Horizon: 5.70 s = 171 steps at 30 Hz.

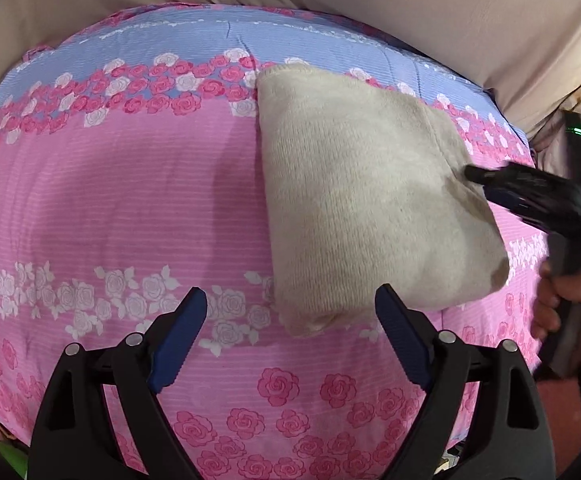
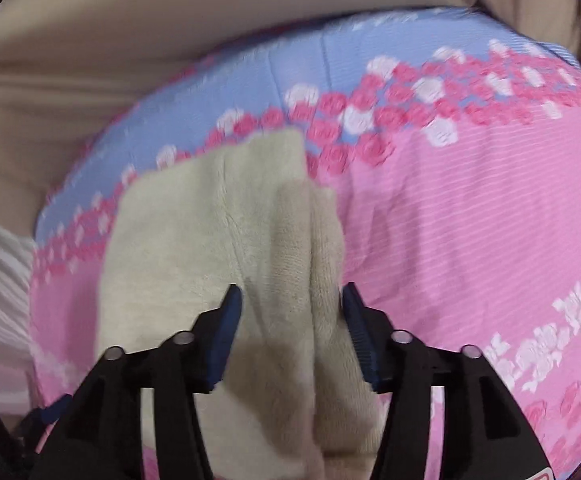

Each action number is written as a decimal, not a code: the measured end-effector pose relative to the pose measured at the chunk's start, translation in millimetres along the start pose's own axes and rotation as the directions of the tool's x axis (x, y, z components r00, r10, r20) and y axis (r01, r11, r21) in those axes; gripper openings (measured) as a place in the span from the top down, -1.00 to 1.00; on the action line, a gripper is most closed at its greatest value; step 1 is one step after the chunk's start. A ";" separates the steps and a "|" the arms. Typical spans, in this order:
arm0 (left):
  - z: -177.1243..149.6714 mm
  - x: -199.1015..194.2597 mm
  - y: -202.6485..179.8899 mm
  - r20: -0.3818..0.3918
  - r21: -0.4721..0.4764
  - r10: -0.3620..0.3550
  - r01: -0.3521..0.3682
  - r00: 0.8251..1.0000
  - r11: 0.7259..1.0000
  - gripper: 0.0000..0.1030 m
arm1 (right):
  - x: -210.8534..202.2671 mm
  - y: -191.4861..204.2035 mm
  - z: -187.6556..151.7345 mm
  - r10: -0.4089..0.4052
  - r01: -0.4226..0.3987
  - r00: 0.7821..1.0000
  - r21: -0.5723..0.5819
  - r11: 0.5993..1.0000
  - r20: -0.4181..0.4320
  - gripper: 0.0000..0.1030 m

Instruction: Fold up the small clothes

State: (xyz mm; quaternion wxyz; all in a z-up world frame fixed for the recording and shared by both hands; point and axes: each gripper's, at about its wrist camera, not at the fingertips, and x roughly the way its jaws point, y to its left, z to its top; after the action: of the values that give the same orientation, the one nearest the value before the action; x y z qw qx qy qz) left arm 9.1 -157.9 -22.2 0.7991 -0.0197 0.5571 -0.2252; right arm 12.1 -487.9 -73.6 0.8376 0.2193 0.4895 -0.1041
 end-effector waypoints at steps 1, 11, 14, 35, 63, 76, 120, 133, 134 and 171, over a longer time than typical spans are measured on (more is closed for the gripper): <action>0.9 0.9 -0.9 -0.001 0.000 -0.002 0.002 1.000 1.000 -0.63 | -4.7 -2.0 -3.6 -0.002 0.002 1.000 0.004 1.000 0.001 -0.11; 4.9 12.3 -2.1 -0.025 -0.006 0.029 -0.030 0.999 1.000 -0.63 | 27.1 29.1 -97.8 -0.107 0.069 0.986 -0.269 0.961 -0.129 0.75; 3.5 11.6 1.8 -0.033 -0.006 0.047 -0.048 0.998 0.999 -0.63 | 16.0 34.9 -93.6 -0.072 0.042 0.989 -0.213 0.976 -0.133 0.69; 27.5 22.0 58.5 0.025 -0.305 -0.313 0.305 0.949 0.902 -0.74 | -6.3 -7.1 -36.2 -0.020 0.019 0.999 -0.024 1.000 -0.044 -0.70; -58.9 78.0 15.7 -0.084 -0.404 -0.425 0.359 0.901 0.841 -0.45 | 7.3 -87.0 -117.5 0.242 -0.215 0.953 0.154 0.964 -0.182 -0.37; -33.5 99.4 -1.4 -0.161 -0.345 -0.337 0.267 0.928 0.900 -0.52 | 25.4 -56.8 -94.0 0.318 -0.300 0.932 0.126 0.946 -0.172 0.05; 68.8 -138.9 -72.3 0.269 0.093 -0.276 0.261 0.923 0.961 -0.13 | -234.0 42.8 -51.7 0.324 -0.302 0.879 -0.118 0.946 0.350 0.20; 74.1 -242.8 10.4 0.454 0.155 -0.241 0.191 0.858 0.969 -0.15 | -291.0 188.9 -65.7 0.411 -0.304 0.808 -0.297 0.905 0.423 0.19; 73.3 -248.8 19.6 0.464 0.156 -0.240 0.189 0.853 0.970 -0.15 | -289.5 199.2 -66.6 0.416 -0.303 0.806 -0.310 0.901 0.422 0.19; 3.1 -55.7 231.0 0.218 0.049 0.177 -0.192 0.960 0.980 -0.44 | 38.0 328.4 -160.8 0.042 -0.056 0.998 -0.296 0.953 -0.055 0.51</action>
State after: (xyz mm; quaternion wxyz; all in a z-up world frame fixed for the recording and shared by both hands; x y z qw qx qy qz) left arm 74.4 70.1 -37.1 0.8719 0.0362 0.4594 -0.1656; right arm 34.3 -121.2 -87.6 0.8514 0.1051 0.5139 -0.0032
